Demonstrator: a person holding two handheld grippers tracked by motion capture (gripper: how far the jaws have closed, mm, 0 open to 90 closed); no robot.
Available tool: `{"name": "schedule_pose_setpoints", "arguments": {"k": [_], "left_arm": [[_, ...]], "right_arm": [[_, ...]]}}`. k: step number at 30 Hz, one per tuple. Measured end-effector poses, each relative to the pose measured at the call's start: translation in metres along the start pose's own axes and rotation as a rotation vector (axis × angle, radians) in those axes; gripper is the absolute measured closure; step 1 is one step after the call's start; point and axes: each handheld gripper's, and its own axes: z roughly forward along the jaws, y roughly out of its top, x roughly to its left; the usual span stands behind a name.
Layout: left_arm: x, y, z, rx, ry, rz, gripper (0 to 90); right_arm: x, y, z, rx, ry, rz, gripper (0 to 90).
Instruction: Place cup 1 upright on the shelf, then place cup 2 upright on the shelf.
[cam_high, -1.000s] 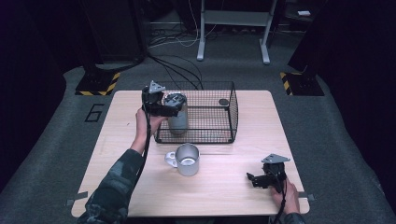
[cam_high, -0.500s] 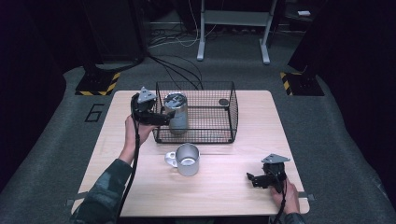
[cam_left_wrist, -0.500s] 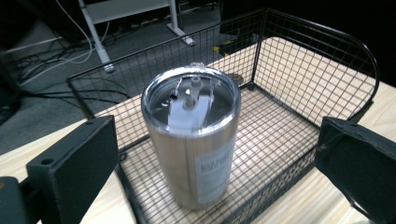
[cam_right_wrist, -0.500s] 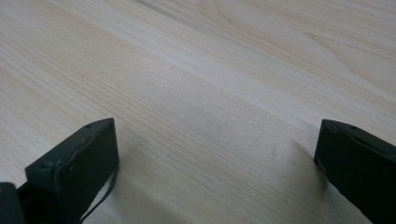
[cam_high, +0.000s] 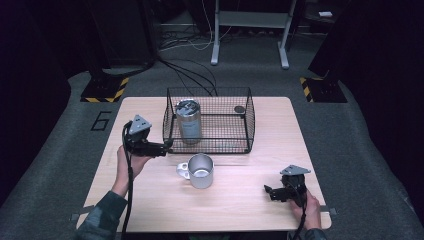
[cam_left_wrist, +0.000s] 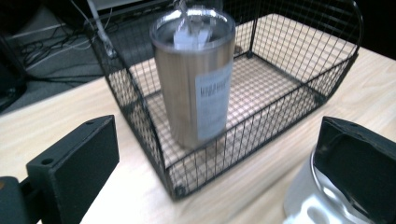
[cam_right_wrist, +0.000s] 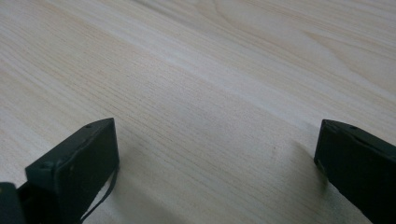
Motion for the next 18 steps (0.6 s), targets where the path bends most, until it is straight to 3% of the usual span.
{"name": "schedule_pose_setpoints", "arguments": {"k": [7, 10, 13, 18], "left_arm": [[0.005, -0.031, -0.012, 0.019, 0.009, -0.040, 0.0], [0.012, -0.057, -0.015, 0.059, 0.013, -0.083, 0.1], [0.015, -0.068, -0.016, 0.068, 0.028, -0.100, 0.0], [0.025, -0.099, -0.017, 0.132, 0.062, -0.130, 0.0]], "right_arm": [[0.000, 0.000, 0.000, 0.000, -0.001, -0.001, 0.0], [0.000, 0.000, 0.000, 0.000, 0.000, -0.001, 0.0], [0.000, 0.000, 0.000, 0.000, 0.000, -0.001, 0.0], [0.000, 0.000, 0.000, 0.002, 0.000, -0.001, 0.0]]}}
